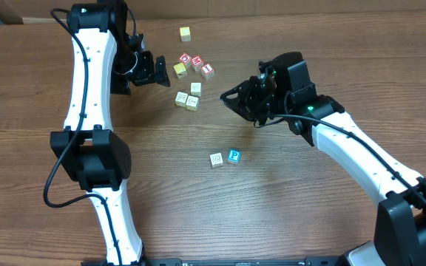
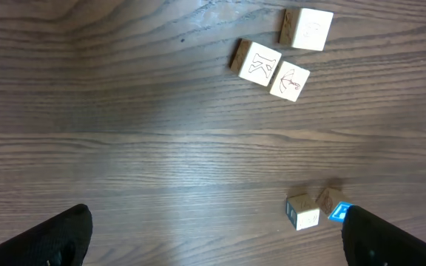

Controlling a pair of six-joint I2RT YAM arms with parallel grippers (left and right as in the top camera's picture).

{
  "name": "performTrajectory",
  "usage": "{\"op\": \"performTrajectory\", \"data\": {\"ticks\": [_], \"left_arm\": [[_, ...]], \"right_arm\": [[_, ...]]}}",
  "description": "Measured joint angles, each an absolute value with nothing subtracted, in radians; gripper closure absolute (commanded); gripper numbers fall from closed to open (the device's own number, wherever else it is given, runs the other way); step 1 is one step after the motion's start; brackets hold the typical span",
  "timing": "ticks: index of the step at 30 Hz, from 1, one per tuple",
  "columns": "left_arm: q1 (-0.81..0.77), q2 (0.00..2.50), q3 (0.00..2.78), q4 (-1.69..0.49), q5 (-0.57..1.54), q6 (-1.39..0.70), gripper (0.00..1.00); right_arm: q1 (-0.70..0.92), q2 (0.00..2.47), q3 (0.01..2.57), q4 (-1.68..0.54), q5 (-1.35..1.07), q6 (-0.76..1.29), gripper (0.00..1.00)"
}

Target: Flip 5 blocks

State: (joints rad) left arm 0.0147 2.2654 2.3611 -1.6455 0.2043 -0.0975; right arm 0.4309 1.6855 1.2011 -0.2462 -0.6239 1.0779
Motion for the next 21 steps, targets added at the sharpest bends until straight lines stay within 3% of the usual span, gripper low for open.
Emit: {"op": "performTrajectory", "data": {"ticks": [2, 9, 17, 21], "left_arm": [[0.015, 2.265, 2.361, -1.645, 0.204, -0.097, 0.0], [0.015, 2.265, 2.361, -1.645, 0.204, -0.097, 0.0], [0.015, 2.265, 2.361, -1.645, 0.204, -0.097, 0.0], [0.015, 2.265, 2.361, -1.645, 0.204, -0.097, 0.0]], "right_arm": [[0.431, 1.686, 1.201, -0.247, -0.624, 1.068, 0.96], [0.431, 1.686, 1.203, -0.302, -0.617, 1.07, 0.96], [0.432, 1.686, 1.203, -0.676, -0.405, 0.995, 0.96], [0.436, 1.686, 1.186, -0.726, -0.275, 0.982, 0.96]]}}
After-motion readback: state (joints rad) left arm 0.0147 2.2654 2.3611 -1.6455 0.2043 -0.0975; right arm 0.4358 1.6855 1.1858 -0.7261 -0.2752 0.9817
